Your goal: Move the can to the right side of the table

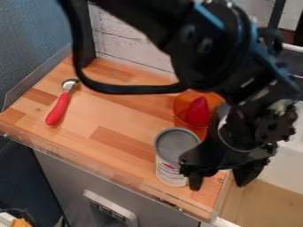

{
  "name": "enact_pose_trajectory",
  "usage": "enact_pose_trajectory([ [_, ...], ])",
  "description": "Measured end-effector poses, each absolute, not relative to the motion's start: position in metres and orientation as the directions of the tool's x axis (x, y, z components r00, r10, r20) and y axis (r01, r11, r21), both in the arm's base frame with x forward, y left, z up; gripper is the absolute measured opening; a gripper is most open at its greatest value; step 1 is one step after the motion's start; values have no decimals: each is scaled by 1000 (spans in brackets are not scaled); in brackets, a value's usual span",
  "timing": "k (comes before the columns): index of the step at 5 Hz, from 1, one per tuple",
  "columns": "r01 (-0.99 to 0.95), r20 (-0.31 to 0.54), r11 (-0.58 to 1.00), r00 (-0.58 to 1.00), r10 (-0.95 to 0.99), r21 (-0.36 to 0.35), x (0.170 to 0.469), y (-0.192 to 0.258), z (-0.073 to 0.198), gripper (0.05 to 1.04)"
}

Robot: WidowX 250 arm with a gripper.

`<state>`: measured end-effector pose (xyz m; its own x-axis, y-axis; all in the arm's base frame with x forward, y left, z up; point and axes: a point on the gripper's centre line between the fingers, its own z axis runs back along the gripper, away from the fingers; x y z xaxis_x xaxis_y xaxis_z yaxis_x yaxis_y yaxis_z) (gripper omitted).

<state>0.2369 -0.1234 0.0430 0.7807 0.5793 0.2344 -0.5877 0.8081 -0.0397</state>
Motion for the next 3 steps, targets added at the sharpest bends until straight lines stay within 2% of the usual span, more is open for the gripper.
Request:
enact_pose_trajectory([
  [2,-676,209,737,721,661,-1,227,-95,31,1000],
  [3,-706,214,709,692,690,-3,231,-81,29,1000],
])
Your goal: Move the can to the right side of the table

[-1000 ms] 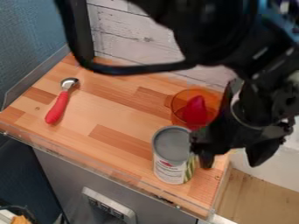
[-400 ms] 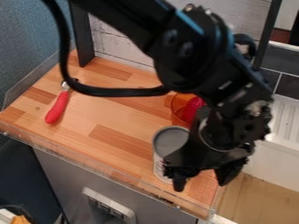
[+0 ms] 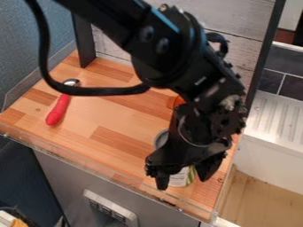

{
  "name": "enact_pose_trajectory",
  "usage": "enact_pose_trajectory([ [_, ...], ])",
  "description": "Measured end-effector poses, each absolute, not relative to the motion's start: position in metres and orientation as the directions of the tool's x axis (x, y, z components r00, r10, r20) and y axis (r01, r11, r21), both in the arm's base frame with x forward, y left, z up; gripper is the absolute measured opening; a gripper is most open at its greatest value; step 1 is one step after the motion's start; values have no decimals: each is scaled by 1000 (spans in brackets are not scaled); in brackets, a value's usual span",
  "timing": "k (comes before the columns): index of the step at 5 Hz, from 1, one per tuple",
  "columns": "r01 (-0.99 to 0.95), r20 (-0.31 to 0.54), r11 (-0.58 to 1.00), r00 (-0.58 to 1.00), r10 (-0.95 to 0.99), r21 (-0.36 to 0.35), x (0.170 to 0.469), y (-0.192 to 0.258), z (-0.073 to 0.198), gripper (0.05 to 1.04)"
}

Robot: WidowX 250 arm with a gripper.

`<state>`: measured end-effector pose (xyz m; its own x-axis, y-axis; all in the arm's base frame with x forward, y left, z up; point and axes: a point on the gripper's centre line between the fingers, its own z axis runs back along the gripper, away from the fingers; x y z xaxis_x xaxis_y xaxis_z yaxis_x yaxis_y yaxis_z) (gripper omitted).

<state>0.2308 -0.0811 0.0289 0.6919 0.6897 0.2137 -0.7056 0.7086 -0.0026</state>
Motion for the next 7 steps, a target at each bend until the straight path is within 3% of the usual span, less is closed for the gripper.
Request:
enact_pose_trajectory([
  [3,-768,248,641,618,746,-13,260,-48,28,999],
  [5,-815,291,578,564,773,43,272,-20,29,1000],
  [7,-826,315,561,547,775,52,289,5,32,1000],
])
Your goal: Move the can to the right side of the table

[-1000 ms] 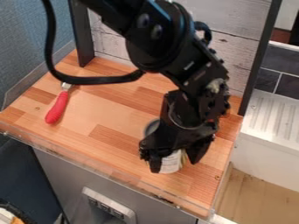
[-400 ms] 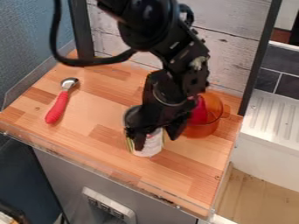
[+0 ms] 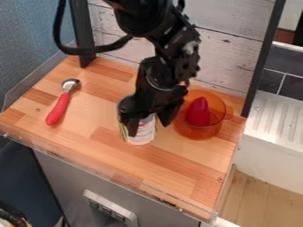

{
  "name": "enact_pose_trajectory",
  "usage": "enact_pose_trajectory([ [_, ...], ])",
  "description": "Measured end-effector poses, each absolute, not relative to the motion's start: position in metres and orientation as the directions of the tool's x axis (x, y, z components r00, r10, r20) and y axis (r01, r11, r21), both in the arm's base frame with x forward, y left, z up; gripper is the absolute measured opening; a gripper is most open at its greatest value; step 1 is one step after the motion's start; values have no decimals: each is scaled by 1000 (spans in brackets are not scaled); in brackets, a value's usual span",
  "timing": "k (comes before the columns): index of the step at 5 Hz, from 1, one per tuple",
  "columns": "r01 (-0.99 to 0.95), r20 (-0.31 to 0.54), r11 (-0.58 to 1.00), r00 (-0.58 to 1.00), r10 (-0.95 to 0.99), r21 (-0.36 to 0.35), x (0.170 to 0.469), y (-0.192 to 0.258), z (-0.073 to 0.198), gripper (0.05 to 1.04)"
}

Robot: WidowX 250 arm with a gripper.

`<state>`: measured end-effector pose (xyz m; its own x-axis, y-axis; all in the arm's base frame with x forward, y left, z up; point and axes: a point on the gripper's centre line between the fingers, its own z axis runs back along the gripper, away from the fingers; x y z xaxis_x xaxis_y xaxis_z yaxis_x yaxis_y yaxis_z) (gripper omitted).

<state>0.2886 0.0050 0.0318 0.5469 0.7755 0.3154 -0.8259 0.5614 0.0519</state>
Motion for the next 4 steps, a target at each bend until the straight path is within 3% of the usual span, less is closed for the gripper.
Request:
enact_pose_trajectory([
  [4,-843,303,537,521,798,34,322,58,23,1000],
])
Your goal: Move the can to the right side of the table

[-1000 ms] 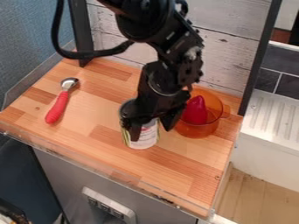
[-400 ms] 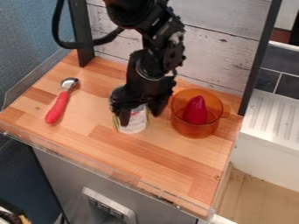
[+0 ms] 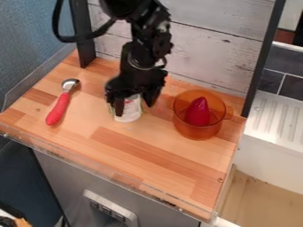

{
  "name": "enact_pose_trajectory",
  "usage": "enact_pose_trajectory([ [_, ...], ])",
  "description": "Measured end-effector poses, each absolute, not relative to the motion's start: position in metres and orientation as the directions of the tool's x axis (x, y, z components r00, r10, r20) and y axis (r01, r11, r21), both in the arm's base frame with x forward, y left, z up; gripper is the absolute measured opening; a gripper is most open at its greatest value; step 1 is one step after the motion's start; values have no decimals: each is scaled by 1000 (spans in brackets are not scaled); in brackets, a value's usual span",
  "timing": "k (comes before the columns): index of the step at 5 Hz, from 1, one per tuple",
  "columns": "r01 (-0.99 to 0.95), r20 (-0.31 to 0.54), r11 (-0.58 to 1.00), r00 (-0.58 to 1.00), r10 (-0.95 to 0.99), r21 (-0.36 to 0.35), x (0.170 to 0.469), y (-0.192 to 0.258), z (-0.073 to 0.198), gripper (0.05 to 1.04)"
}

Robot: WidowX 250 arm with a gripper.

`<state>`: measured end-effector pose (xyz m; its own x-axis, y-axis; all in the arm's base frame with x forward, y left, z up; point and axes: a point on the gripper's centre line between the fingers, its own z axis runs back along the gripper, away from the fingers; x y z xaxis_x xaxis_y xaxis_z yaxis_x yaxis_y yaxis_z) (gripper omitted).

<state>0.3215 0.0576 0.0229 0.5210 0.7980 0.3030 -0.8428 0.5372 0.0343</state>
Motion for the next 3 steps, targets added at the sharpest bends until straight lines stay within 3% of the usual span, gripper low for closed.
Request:
enact_pose_trajectory([
  [3,-876,300,481,458,837,-4,323,106,27,1000],
])
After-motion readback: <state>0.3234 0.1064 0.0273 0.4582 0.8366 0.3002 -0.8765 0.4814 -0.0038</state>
